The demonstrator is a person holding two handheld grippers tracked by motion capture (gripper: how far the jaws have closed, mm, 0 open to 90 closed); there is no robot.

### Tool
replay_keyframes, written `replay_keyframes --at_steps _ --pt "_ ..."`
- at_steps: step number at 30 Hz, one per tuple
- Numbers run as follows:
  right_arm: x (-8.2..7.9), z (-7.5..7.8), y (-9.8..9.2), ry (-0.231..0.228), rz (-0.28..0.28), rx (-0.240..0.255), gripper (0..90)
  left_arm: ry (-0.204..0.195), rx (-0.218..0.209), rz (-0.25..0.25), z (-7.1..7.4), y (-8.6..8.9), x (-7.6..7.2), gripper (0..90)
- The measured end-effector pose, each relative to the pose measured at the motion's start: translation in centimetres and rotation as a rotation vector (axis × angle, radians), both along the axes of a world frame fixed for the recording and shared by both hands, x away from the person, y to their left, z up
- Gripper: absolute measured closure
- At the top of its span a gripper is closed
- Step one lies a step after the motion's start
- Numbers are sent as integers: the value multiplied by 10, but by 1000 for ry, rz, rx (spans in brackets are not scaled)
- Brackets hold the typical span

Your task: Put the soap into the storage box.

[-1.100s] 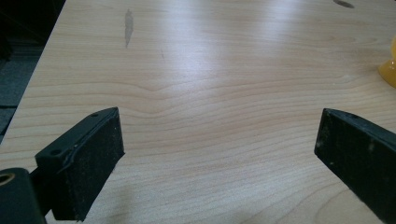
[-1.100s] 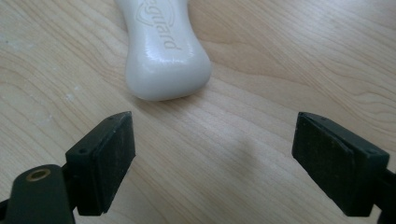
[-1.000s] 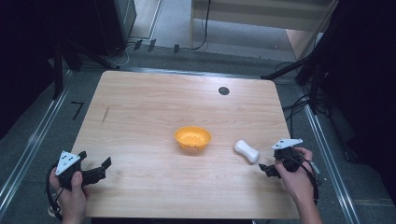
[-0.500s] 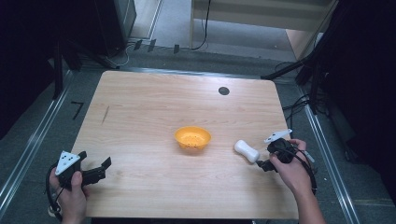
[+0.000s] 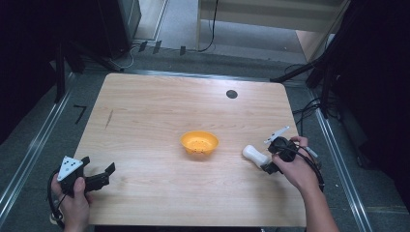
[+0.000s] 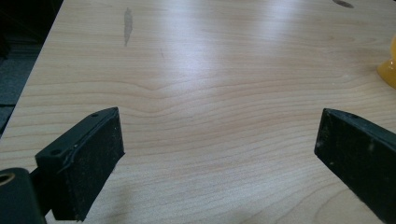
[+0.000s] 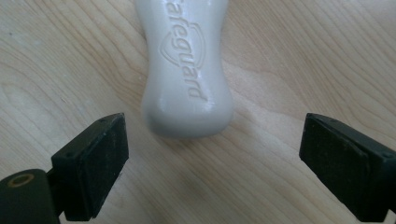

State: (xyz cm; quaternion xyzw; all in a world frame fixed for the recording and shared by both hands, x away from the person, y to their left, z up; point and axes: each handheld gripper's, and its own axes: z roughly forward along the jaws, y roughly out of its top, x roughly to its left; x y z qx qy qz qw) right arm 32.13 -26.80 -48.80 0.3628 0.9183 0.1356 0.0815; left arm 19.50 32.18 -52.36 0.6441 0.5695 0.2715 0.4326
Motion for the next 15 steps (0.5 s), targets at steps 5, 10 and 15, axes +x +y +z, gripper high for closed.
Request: replay_keyframes --at_steps 5,10,15 --pt "3 -1 5 16 3 2 83 1 0 0 0 0 0 16" --pt "9 -2 11 32 -2 4 90 1 0 -1 0 0 0 16" --pt "12 -3 13 39 -8 12 97 -2 4 -3 0 0 0 16"
